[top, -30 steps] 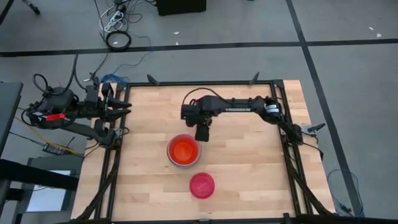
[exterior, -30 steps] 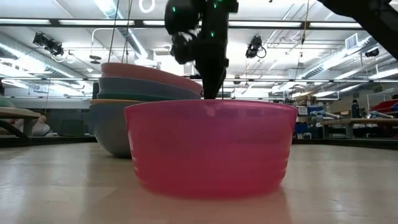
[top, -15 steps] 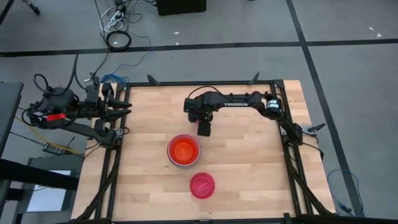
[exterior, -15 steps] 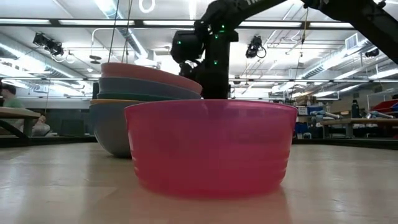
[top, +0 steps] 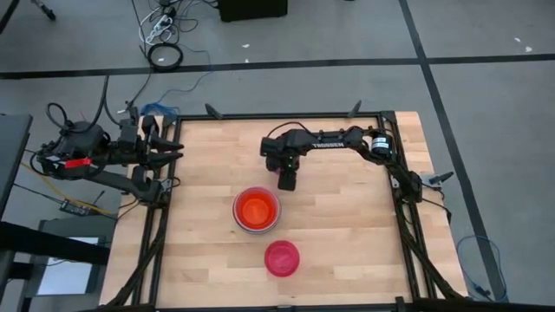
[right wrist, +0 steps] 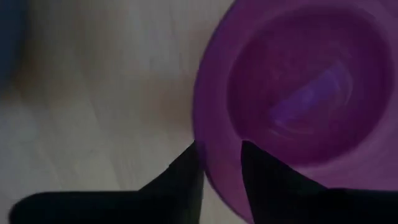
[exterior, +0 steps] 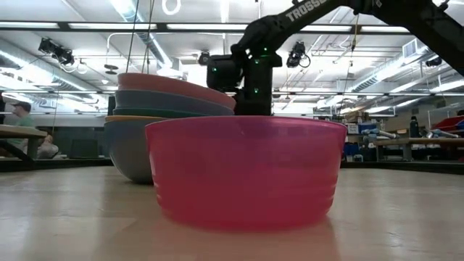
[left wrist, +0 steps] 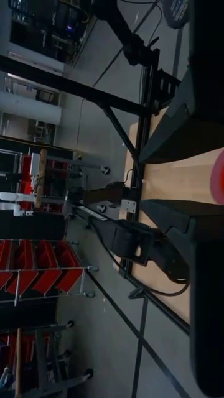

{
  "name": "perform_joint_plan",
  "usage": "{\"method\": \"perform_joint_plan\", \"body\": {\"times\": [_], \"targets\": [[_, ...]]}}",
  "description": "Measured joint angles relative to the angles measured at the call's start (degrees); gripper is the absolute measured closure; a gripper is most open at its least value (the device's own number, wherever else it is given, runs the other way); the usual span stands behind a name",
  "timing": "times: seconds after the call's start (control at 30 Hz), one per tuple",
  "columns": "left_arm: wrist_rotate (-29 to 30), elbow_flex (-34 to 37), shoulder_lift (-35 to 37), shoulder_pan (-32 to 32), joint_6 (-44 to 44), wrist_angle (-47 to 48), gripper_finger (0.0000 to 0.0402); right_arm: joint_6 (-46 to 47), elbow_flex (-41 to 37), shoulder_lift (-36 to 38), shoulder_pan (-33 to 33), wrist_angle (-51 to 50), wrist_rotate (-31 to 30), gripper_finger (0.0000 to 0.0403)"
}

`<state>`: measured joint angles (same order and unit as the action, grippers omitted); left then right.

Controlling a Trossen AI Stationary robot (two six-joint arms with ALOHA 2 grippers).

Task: Nest bowls inside each other
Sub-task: Stack the purple bowl on the top of the orange bowl

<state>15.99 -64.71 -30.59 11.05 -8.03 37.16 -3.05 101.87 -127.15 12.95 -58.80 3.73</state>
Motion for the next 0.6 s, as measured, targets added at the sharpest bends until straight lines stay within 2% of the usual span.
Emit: {"method": "perform_joint_plan", "body": {"times": [0.17,0.37,0.6], "targets": [[0.02,0.00,0.00,-0.02,-0.11,-0.02,0.0289,-0.04,0.49,-0.02,0.00,-1.98,-0.19,0.0390],[0.02,0.00,0.00,-0.01,-0.16,-0.01,0.0289,0.40,7.33,-0.07,-0.58,-7.59,-1.06,0.0402],[0.04,0.00,0.00,-0.01,-0.37,-0.01,0.0289,1.79,22.96,-0.07,-7.35,-14.23,-3.80,0.0402]]}}
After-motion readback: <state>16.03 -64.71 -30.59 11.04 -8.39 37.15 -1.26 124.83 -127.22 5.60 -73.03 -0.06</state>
